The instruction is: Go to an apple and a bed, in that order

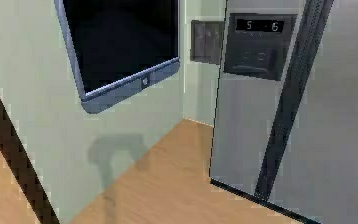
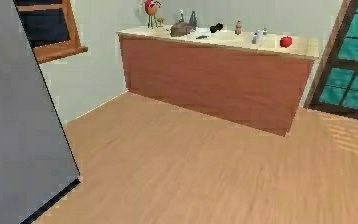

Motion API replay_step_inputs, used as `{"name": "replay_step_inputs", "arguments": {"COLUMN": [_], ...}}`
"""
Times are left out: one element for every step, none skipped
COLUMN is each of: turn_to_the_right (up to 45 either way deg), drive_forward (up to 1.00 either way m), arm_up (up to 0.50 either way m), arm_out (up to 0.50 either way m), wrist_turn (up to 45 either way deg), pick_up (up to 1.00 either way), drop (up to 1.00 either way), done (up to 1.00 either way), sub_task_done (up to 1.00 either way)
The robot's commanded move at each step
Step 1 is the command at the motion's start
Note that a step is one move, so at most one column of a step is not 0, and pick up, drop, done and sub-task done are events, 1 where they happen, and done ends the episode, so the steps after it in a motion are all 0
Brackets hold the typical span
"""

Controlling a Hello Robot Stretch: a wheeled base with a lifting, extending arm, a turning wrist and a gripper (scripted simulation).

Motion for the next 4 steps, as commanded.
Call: {"name": "replay_step_inputs", "arguments": {"turn_to_the_right": [-45.0,-45.0,-45.0,-24.0], "drive_forward": [0.00,0.00,0.00,0.00], "arm_up": [0.00,0.00,0.00,0.00], "arm_out": [0.00,0.00,0.00,0.00], "wrist_turn": [0.0,0.0,0.0,0.0], "pick_up": [0.00,0.00,0.00,0.00], "drop": [0.00,0.00,0.00,0.00], "done": [0.00,0.00,0.00,0.00], "sub_task_done": [0.00,0.00,0.00,0.00]}}
